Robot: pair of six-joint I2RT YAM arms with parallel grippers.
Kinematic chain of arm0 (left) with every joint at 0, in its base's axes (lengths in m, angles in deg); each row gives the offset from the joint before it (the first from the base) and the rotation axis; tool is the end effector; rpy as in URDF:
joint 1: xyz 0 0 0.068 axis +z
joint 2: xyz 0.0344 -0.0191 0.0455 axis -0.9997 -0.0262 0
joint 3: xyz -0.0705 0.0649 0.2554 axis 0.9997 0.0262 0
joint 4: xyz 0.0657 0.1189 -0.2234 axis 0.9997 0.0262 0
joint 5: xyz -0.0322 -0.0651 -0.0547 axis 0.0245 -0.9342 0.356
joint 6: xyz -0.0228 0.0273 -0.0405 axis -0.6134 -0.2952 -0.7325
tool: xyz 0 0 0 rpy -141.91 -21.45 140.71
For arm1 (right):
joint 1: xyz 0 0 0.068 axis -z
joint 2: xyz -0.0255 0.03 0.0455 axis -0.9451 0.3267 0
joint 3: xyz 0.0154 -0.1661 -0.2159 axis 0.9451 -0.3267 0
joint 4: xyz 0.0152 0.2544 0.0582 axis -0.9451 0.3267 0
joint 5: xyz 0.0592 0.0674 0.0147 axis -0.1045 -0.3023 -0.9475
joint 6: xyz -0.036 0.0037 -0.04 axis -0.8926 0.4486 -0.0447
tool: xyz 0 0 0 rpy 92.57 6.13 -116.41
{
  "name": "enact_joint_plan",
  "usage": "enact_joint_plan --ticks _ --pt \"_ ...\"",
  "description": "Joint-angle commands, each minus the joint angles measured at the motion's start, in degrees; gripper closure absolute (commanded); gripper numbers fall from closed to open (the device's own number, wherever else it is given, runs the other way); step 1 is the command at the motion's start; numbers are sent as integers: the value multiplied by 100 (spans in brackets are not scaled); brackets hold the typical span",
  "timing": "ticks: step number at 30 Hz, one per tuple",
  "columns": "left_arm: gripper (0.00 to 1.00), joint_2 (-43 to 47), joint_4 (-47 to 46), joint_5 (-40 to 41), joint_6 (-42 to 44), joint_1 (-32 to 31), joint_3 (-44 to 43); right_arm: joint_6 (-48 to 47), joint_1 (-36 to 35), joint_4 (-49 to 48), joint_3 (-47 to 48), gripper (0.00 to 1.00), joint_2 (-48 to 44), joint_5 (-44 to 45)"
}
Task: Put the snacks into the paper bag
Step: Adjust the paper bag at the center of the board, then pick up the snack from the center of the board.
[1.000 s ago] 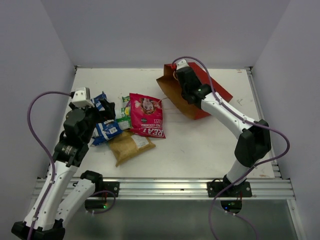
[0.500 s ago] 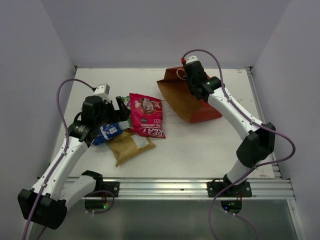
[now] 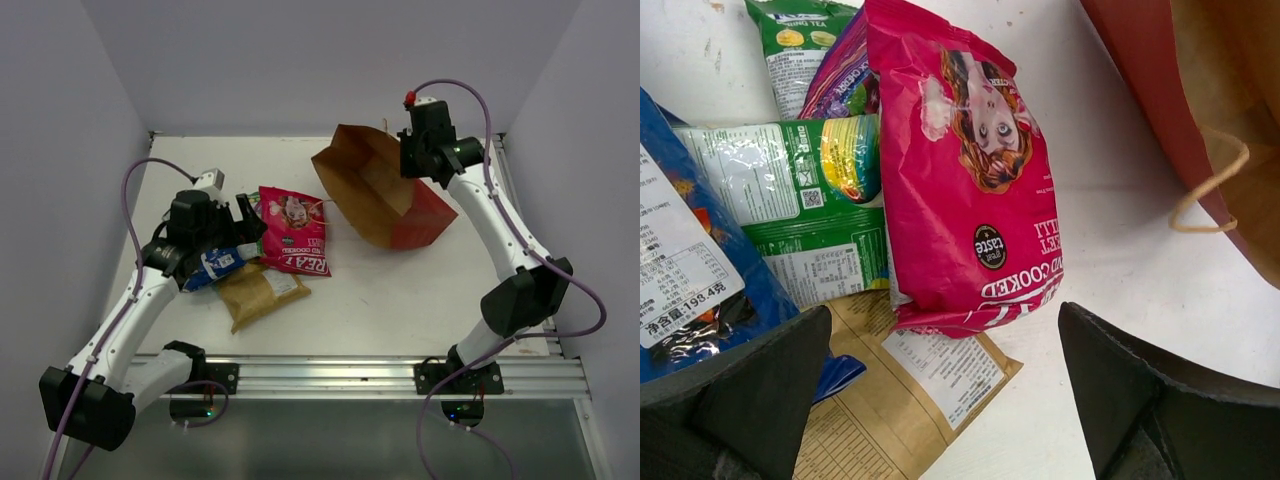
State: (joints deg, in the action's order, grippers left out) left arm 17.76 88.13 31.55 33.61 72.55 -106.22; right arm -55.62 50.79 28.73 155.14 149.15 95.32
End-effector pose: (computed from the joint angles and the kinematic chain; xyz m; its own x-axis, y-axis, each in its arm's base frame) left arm 0.2110 -0.0647 0.3041 -0.6417 -0.3393 -0.6878 0.0506 0.8761 -0.4794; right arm 0.3401 0.1159 0.3884 -0.6410 -0.0594 -0.7652 -0.0647 0.9976 -0.0232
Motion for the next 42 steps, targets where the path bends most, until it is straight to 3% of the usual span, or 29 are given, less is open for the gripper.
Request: enact_joint_plan --ticks 1,4,8,12,21,42 --pt "0 -23 183 -38 27 -40 -249 482 176 313 359 100 -86 -551" --pt "0 -23 280 -38 79 -40 -319 711 492 436 534 100 -7 -1289" --pt "0 -23 360 -11 141 -40 -408 782 652 665 851 100 82 -1308" --pt "0 -49 386 -73 185 -40 -381 966 828 552 598 100 64 -1712" --pt "0 -172 395 -301 194 -40 -206 1055 845 367 -211 100 -59 -1651" --pt "0 -392 -175 -460 -175 -49 312 659 845 340 -484 97 -436 -1457"
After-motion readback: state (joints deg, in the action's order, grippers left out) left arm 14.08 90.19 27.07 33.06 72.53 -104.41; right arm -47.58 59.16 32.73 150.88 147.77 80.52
